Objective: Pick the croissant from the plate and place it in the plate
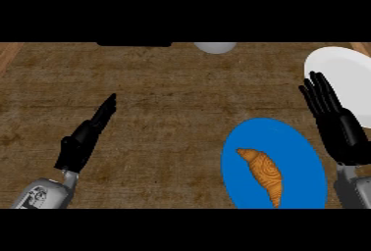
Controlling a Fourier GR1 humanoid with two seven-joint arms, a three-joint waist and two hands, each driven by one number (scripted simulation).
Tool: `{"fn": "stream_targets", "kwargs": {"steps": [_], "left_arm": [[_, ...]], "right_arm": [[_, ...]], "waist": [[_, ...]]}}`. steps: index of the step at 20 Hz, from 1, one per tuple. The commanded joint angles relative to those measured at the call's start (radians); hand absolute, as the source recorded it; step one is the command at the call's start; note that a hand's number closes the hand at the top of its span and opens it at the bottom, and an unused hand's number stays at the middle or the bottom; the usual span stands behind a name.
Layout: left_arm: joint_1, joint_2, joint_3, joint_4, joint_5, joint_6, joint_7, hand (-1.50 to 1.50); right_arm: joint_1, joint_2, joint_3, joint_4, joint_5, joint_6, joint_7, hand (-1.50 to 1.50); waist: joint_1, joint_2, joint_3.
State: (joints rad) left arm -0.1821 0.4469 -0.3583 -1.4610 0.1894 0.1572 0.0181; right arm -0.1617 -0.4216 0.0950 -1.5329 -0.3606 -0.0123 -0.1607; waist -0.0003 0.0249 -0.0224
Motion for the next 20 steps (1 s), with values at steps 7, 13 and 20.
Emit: {"fn": "stream_targets", "kwargs": {"steps": [7, 13, 20], "left_arm": [[0.068, -0.039, 0.055, 0.081, 0.032, 0.084, 0.081, 0.00], [0.104, -0.111, 0.073, 0.041, 0.014, 0.214, 0.116, 0.00], [0.127, -0.123, 0.075, 0.063, 0.015, 0.202, 0.112, 0.00]], "right_arm": [[-0.254, -0.291, 0.198, -0.214, 0.272, 0.319, 0.049, 1.50], [-0.039, -0.216, 0.280, -0.108, 0.427, 0.242, -0.260, 1.50], [-0.055, -0.296, 0.302, 0.077, 0.326, 0.598, -0.557, -1.50]], "waist": [[0.082, -0.090, -0.013], [0.013, -0.021, 0.026], [0.017, -0.020, 0.024]]}}
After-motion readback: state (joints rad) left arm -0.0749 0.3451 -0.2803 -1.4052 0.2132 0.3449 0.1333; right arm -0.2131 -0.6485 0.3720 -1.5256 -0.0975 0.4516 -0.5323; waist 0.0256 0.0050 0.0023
